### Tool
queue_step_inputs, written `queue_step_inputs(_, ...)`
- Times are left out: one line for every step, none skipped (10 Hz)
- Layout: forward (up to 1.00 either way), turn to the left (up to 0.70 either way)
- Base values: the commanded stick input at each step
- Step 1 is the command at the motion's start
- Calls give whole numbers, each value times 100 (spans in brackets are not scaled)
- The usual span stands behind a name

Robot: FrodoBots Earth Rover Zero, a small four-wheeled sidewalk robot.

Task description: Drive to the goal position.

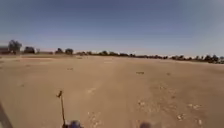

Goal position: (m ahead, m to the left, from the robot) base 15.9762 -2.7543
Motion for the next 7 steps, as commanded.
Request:
queue_step_inputs(70,0)
queue_step_inputs(70,0)
queue_step_inputs(70,0)
queue_step_inputs(70,0)
queue_step_inputs(70,0)
queue_step_inputs(70,0)
queue_step_inputs(70,0)
